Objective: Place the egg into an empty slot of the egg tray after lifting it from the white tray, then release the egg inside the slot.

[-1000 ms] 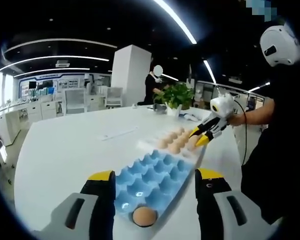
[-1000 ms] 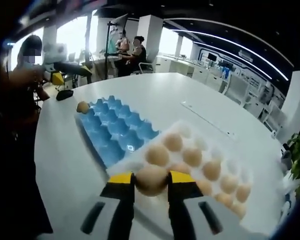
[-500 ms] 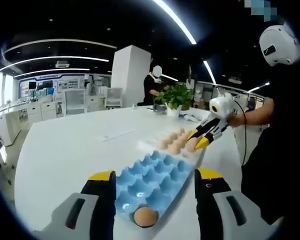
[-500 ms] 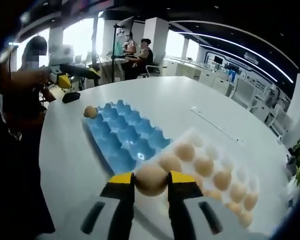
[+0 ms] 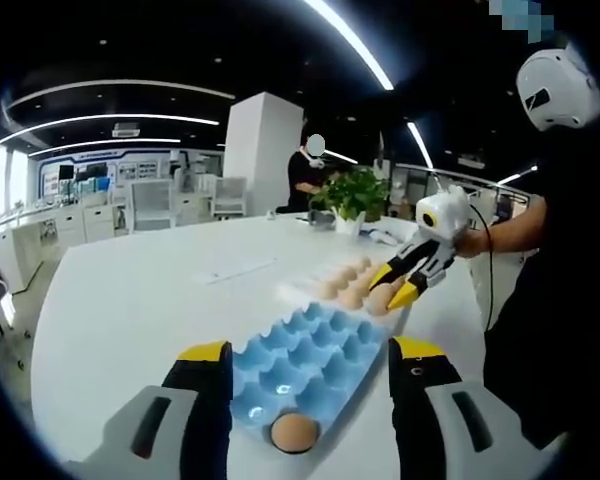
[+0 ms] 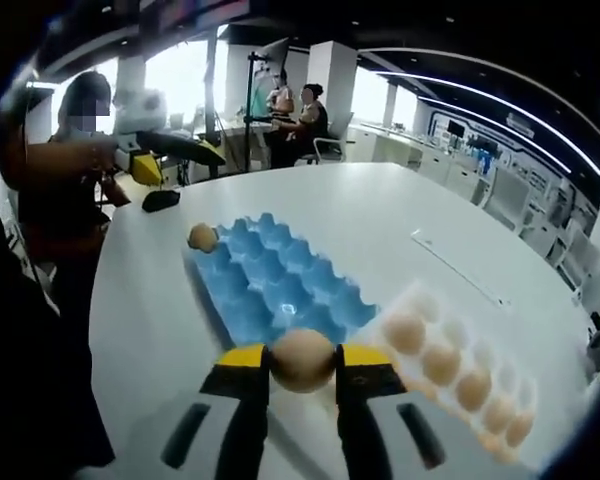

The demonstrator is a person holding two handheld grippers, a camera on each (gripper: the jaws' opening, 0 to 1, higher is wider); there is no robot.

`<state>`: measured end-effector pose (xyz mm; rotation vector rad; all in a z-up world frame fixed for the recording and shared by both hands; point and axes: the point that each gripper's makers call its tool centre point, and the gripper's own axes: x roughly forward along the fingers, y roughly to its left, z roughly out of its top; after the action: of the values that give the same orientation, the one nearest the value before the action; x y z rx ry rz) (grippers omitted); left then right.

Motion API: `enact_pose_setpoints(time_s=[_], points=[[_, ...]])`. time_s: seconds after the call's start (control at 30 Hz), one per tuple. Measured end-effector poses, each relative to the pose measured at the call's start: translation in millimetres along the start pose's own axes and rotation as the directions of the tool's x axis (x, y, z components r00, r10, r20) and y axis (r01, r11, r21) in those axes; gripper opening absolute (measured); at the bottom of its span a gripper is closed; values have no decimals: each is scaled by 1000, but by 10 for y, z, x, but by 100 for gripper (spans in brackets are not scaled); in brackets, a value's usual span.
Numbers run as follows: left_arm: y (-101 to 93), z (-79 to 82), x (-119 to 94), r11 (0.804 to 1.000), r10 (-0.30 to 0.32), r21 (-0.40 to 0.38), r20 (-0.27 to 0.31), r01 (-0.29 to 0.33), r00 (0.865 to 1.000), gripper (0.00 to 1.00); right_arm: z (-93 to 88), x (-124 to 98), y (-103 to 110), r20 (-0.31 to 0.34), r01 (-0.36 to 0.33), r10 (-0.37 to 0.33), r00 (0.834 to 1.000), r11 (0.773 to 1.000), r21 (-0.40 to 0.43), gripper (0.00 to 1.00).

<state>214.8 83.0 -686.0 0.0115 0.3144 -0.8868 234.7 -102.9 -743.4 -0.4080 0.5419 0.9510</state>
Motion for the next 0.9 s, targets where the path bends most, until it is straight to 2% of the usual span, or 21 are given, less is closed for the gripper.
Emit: enact_pose_setpoints(time_s=[0.23,0.9], points=[[6,-9,-14,1000,4,-2,-2,-4,1000,63,122,97,117,25,-33,34,999,999,-4,25],[52,-62,-61,1000,14,-14,-7,-14,1000,62,409,453,478,43,-143,146,988,988,-57,25]])
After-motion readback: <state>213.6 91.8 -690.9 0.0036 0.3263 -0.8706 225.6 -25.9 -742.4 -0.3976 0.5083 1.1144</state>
